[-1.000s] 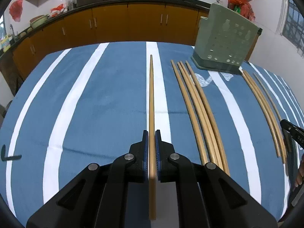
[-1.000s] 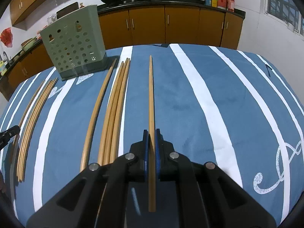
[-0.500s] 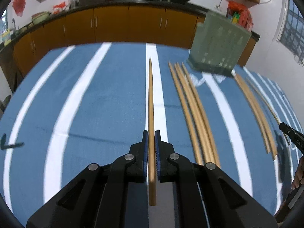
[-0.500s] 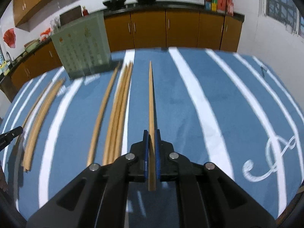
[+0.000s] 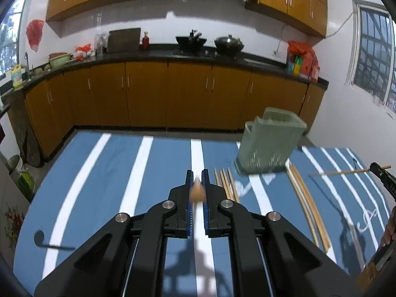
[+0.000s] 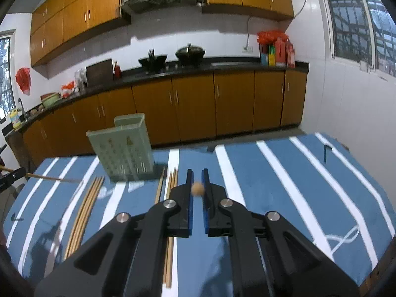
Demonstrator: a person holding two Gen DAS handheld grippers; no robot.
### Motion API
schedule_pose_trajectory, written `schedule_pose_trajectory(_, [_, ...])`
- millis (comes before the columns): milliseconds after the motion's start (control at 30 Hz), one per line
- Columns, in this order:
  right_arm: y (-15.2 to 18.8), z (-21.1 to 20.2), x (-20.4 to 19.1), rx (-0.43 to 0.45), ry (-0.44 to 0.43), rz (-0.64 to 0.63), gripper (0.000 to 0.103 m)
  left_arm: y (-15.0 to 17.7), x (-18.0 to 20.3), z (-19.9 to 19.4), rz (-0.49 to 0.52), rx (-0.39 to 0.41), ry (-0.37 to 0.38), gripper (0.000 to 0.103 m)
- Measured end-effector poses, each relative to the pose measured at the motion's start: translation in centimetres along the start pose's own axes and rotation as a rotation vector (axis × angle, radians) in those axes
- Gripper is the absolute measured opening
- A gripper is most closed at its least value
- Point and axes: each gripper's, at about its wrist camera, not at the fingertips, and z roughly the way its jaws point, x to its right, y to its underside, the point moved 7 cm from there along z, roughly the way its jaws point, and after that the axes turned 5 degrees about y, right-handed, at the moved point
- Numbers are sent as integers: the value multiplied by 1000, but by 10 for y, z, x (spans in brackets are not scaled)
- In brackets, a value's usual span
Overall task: Organize utensils
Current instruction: 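Lift both held chopsticks up and carry them over the green holder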
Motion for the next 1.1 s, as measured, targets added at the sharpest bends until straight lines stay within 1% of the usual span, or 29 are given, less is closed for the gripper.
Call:
schedule_pose_trajectory(133, [-26,0,1,40,5,15,7,-27,-6,0,-7,36,-7,7])
schedule_pose_trajectory(200, [-44,-3,3,64,-4,32,7,-39,-6,-3,-8,51,-10,7])
schedule_pose_trajectory(333, [-99,-20,2,157,-68,83,7,-72,1,-14,10,104,-10,7])
schedule_pose_trajectory(433, [-136,-36,-5,220,-133,120,7,-101,15,-28,22,164,9,7])
schedule_pose_trajectory(533, [-167,-47,-18,278,-191,134,7,-135,34,-39,17,235,57,7])
schedule_pose_trajectory(600, [-178,-49,-30,295,-222,122,7,-146,48,-41,16,258,89,7])
schedule_pose_trajectory(700, [-181,-40,-45,278,-251,97,7,-154,69,-36,33,275,125,7])
schedule_pose_trajectory(800, [-173,-19,-60,233,-260,74,7,-150,83,-19,34,259,160,7])
schedule_pose_trajectory(900, [-160,10,-72,169,-250,52,7,-139,92,9,26,211,188,7])
schedule_pose_trajectory(1000, [-149,33,-80,125,-238,39,7,-126,96,32,30,157,189,7])
schedule_pose_trajectory(1100, [-139,47,-86,89,-236,33,7,-112,96,47,26,108,190,7])
